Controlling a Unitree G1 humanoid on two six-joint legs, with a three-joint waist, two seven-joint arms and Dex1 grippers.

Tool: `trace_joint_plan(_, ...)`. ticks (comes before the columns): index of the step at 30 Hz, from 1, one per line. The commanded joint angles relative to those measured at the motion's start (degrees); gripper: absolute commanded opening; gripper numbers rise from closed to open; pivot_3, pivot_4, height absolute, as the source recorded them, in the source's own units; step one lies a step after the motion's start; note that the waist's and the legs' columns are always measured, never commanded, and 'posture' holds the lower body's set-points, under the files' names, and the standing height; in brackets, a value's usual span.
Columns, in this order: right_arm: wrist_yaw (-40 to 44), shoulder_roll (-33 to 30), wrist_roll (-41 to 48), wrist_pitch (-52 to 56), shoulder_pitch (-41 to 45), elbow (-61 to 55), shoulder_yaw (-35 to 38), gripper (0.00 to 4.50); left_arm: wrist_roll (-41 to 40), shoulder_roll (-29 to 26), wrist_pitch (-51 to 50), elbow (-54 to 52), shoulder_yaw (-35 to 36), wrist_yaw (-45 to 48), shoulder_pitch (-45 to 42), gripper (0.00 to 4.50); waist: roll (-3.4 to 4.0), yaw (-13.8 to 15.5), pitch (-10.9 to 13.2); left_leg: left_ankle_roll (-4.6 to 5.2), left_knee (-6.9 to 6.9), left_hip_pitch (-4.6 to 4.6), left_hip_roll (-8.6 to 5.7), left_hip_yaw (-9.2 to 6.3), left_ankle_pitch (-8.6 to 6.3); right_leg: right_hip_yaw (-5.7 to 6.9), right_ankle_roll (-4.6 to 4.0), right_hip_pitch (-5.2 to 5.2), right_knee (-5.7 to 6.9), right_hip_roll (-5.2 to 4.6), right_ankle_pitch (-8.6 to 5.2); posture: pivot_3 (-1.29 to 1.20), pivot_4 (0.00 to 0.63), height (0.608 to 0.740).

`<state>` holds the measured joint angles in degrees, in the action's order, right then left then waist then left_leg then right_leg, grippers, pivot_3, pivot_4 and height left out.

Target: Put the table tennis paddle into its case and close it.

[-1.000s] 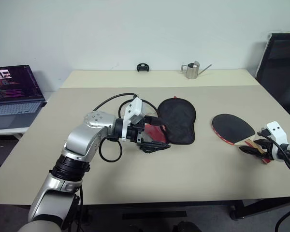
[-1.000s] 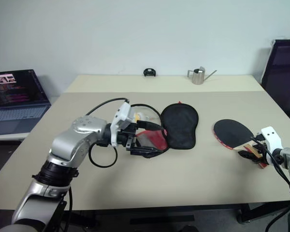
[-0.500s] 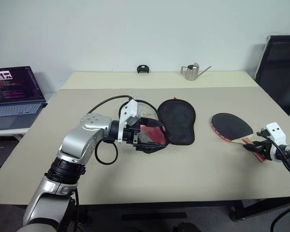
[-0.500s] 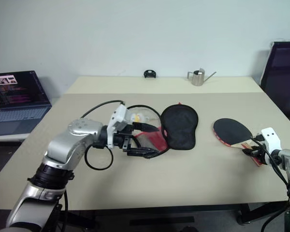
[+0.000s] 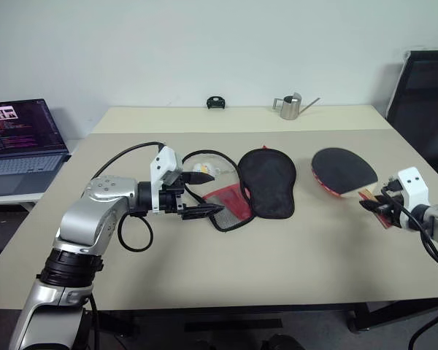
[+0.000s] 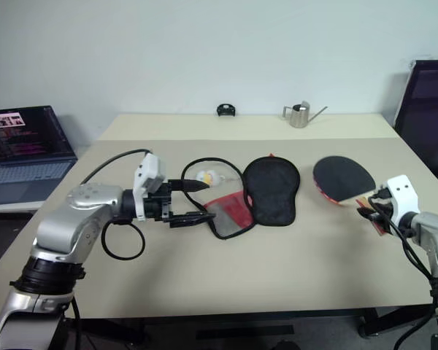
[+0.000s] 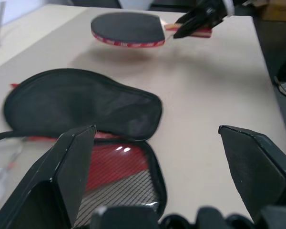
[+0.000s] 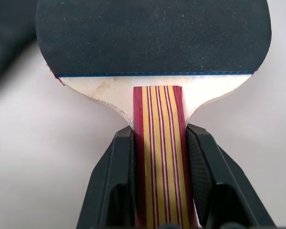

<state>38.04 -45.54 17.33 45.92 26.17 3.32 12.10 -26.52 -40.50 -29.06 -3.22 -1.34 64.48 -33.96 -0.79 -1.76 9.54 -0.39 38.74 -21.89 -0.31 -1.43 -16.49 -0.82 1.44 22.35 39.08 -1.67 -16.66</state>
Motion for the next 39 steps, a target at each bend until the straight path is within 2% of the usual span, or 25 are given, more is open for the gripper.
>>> trace_joint_plan(1,-5.75,2.64,2.07,7.52,4.92,-8.33,1.23,1.11,-1.02,-0.38,1.87,-3.0,2.89,-0.45,0.4,4.5,0.0,-0.02,0.0,0.0,0.0,0.0,-0.01,0.0,0.0,0.0,0.0,0.0,0.0,-0.01,0.0,0.0,0.15,0.74)
trace_joint_plan(8,-21.99,18.24,0.49,19.61,11.94,-14.21,-0.93,1.11,-1.07,-0.84,1.87,-3.51,4.09,-1.1,1.35,4.5,-0.01,0.09,0.0,-0.01,-0.02,-0.04,-0.01,-0.03,0.0,0.01,-0.01,0.04,-0.02,-0.04,0.0,0.0,0.15,0.74)
trace_joint_plan(12,-30.3,29.82,-0.27,25.09,13.45,-17.15,-1.76,1.11,-1.2,-0.8,1.66,-4.04,4.02,-1.54,1.68,4.5,0.0,0.05,0.0,-0.02,-0.02,-0.31,-0.02,-0.01,0.0,-0.01,-0.01,0.35,0.04,-0.04,0.01,0.0,0.15,0.74)
trace_joint_plan(15,-34.08,35.83,-1.51,26.01,13.91,-17.54,-3.34,1.11,-1.24,-0.73,1.56,-4.2,3.97,-1.81,1.8,4.5,0.01,0.03,-0.01,-0.05,0.1,-0.97,-0.05,0.03,0.03,-0.05,-0.03,1.08,0.35,-0.06,0.01,0.0,0.15,0.74)
trace_joint_plan(19,-39.22,42.68,-3.77,22.81,16.06,-13.59,-4.38,1.11,-1.15,-0.67,1.6,-4.31,3.86,-1.98,2.05,4.5,0.01,-0.05,-0.01,-0.06,0.11,-1.07,-0.06,0.07,0.03,-0.07,-0.03,1.23,0.4,-0.07,0.01,0.0,0.15,0.74)
trace_joint_plan(25,-43.99,47.07,-7.53,14.41,18.32,-4.37,-4.59,1.11,-1.07,-0.8,1.81,-4.35,3.82,-1.97,2.23,4.5,0.01,-0.1,-0.01,-0.06,0.11,-0.99,-0.07,0.08,0.04,-0.06,-0.03,1.22,0.47,-0.06,0.01,0.0,0.15,0.74)
trace_joint_plan(39,-46.09,48.31,-10.66,4.33,19.05,8.82,-5.21,1.11,-0.86,-0.58,2.1,-4.39,3.48,-1.84,2.62,4.5,0.01,-0.33,-0.01,-0.06,0.1,-0.99,-0.06,0.1,0.04,-0.09,-0.03,1.23,0.48,-0.05,0.01,0.0,0.15,0.74)
